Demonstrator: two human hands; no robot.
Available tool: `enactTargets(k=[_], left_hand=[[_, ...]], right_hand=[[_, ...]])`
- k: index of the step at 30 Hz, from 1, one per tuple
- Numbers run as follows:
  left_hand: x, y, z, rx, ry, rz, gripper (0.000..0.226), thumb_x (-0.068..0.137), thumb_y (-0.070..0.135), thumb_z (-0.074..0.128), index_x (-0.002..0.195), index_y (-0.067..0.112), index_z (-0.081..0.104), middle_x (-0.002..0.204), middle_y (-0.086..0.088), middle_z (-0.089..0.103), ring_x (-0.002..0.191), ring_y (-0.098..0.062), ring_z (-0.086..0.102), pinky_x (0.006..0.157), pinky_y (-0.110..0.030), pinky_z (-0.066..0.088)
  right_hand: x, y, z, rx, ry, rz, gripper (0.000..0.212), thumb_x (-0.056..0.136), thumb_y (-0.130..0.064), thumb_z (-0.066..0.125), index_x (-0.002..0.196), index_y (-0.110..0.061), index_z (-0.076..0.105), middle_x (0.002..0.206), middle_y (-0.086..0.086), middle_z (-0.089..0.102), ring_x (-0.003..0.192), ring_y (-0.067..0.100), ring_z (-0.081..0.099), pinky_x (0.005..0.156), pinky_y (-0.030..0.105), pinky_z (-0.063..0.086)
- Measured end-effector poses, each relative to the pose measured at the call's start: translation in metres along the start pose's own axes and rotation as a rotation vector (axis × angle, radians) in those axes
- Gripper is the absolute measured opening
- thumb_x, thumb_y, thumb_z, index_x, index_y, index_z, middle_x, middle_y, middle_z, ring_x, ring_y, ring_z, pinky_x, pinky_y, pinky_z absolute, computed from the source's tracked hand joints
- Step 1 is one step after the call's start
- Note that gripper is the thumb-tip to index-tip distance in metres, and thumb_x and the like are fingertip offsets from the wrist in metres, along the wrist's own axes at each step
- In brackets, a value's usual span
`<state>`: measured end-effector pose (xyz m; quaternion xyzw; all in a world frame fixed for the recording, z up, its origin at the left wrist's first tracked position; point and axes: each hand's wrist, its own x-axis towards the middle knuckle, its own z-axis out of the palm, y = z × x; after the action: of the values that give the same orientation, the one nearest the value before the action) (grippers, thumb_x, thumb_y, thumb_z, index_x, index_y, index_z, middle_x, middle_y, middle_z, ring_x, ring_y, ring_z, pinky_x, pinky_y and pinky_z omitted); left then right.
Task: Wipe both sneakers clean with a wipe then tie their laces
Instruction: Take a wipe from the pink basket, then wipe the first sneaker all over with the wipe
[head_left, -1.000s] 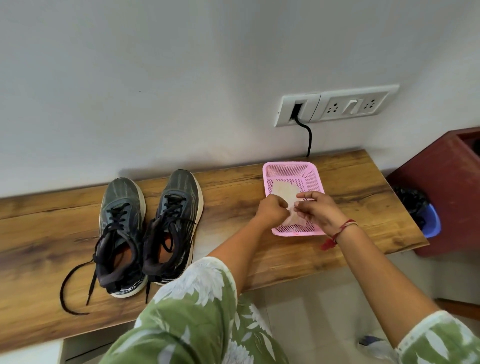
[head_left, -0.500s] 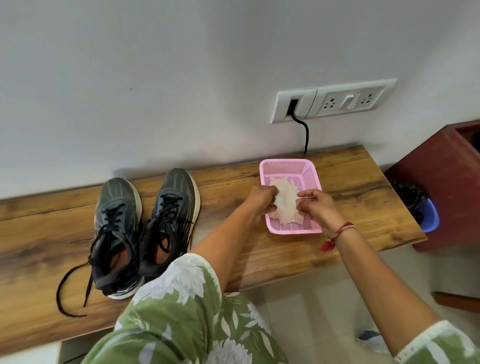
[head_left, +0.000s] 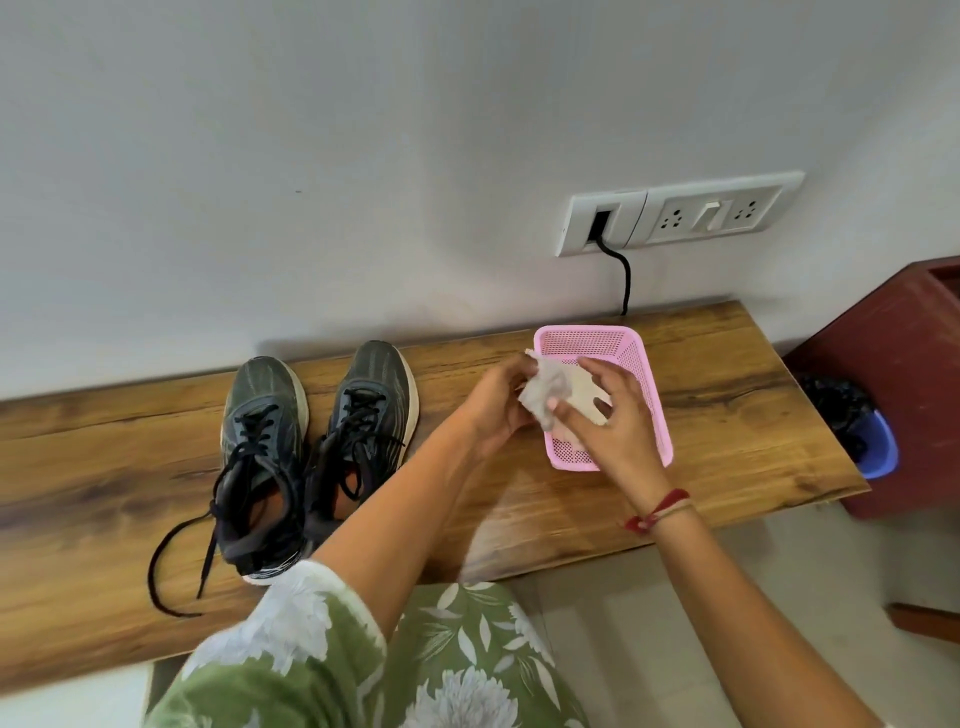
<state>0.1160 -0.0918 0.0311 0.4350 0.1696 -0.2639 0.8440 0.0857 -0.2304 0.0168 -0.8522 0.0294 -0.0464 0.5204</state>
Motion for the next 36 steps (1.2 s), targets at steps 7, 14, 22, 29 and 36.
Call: enactTargets(k=[7, 14, 22, 29, 36], left_hand=[[-0.079, 0.003, -0.046, 0.288, 0.011, 0.272, 0.017, 0.065, 0.015, 0.046, 0.075, 0.009, 0.058, 0.083, -0.005, 0.056, 0.072, -0.015, 0.056, 0.062, -0.022, 0.047], [-0.137, -0.017, -0.078, 1.667, 0.216, 0.536, 0.052, 0.081, 0.04, 0.041, 0.122, 0.014, 0.056, 0.151, -0.016, 0.026, 0.132, -0.032, 0.037, 0.104, -0.037, 0.037], [-0.175, -0.009, -0.112, 1.46, 0.244, 0.651, 0.038, 0.088, 0.038, 0.06, 0.122, 0.022, 0.054, 0.139, 0.004, 0.042, 0.129, -0.006, 0.033, 0.105, -0.024, 0.03], [-0.169, -0.015, -0.16, 1.534, 0.454, 0.544, 0.028, 0.092, 0.035, 0.055, 0.117, 0.022, 0.055, 0.104, 0.007, 0.057, 0.101, -0.013, 0.052, 0.083, -0.028, 0.045], [-0.146, -0.025, -0.177, 2.22, 0.263, 0.221, 0.045, 0.088, 0.045, 0.057, 0.124, 0.017, 0.05, 0.12, -0.001, 0.057, 0.115, -0.022, 0.049, 0.093, -0.034, 0.038]], right_hand=[[-0.054, -0.04, 0.046, 0.205, -0.405, -0.139, 0.074, 0.079, -0.018, 0.07, 0.142, -0.026, 0.031, 0.146, -0.007, 0.034, 0.134, 0.003, 0.031, 0.109, 0.021, 0.03], [-0.089, -0.083, 0.089, 1.054, -0.439, 0.394, 0.038, 0.093, -0.02, 0.049, 0.131, -0.014, 0.049, 0.124, 0.006, 0.061, 0.115, 0.016, 0.058, 0.093, 0.028, 0.048], [-0.083, -0.082, 0.101, 1.266, -0.361, 0.878, 0.031, 0.094, -0.014, 0.046, 0.123, -0.008, 0.055, 0.113, 0.019, 0.064, 0.089, 0.029, 0.068, 0.07, 0.042, 0.058], [-0.08, -0.082, 0.097, 1.216, -0.365, 0.953, 0.028, 0.093, -0.019, 0.052, 0.117, -0.007, 0.06, 0.096, 0.013, 0.071, 0.078, 0.024, 0.071, 0.067, 0.041, 0.057], [-0.086, -0.086, 0.086, 1.324, -0.487, 0.906, 0.054, 0.057, -0.012, 0.086, 0.107, -0.002, 0.068, 0.106, 0.016, 0.068, 0.089, 0.029, 0.069, 0.074, 0.047, 0.056]])
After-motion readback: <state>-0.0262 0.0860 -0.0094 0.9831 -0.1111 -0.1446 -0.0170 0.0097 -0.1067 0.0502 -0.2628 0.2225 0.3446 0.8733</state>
